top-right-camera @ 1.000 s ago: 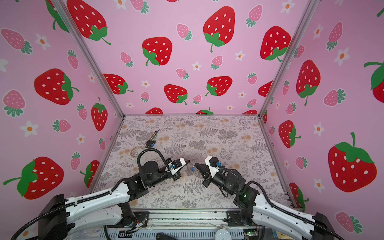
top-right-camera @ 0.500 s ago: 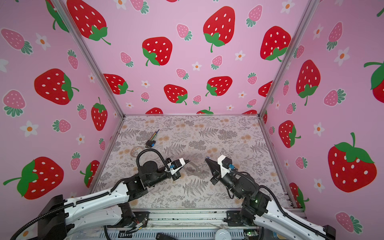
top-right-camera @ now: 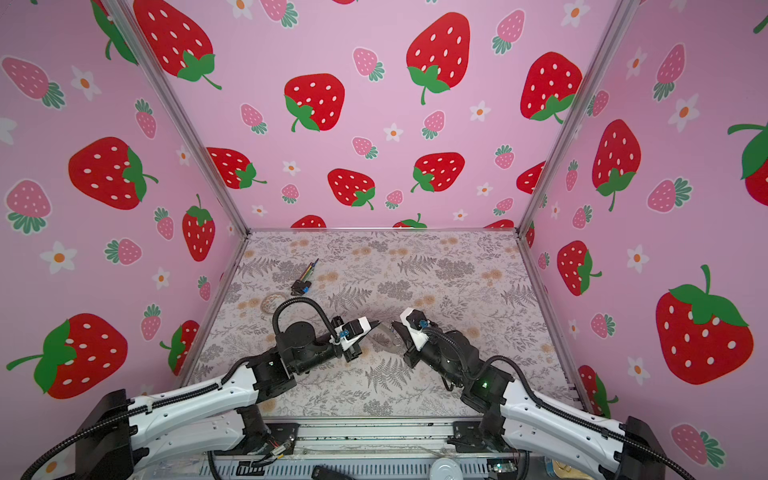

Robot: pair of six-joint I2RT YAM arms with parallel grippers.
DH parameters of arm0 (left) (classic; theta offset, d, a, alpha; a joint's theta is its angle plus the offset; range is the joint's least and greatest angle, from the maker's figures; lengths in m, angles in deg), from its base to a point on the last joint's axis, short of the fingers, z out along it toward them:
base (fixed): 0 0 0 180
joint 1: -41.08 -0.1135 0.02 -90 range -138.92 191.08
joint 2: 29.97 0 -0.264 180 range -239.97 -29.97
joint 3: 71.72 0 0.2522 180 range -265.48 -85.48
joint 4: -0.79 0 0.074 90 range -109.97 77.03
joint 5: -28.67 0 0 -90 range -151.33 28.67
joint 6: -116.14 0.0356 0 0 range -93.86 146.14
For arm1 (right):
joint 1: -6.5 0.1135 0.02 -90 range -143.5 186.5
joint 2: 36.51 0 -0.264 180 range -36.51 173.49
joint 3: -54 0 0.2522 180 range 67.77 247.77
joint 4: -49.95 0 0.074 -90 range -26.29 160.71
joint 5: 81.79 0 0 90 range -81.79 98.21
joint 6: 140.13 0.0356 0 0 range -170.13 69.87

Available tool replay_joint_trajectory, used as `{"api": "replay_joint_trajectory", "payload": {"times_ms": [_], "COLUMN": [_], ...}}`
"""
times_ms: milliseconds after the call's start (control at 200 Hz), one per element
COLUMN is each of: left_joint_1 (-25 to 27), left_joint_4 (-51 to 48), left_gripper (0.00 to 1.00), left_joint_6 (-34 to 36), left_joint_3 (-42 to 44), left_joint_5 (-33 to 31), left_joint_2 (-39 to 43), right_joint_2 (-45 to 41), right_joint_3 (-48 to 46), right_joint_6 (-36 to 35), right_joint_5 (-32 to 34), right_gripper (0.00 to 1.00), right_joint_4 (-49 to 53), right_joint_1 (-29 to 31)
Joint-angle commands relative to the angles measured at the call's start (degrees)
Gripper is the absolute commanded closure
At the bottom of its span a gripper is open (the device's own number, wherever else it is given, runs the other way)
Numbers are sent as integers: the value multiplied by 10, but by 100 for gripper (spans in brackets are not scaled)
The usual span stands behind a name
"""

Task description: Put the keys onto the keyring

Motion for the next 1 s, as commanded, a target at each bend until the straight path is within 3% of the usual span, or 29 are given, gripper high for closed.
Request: {"api": "replay_joint_trajectory", "payload": {"times_ms": [0, 465, 991], "left_joint_1": [1, 1, 1], "left_joint_4": [17, 17, 27], "left_gripper": [100, 100, 100], "left_joint_6": [-6, -22, -26], "left_joint_3": [-15, -18, -15], "left_joint_5": [-4, -6, 16], "left_joint_2": [7, 6, 10], "right_joint_2": [-12, 20, 37], "right_joint_3": [-12, -28, -23], "right_joint_6": [5, 40, 56], "right_joint_5": [-35, -72, -40], "right_gripper": [100, 100, 100], "right_joint_4": [-55, -121, -127], "right_joint_1": [3, 6, 8]}}
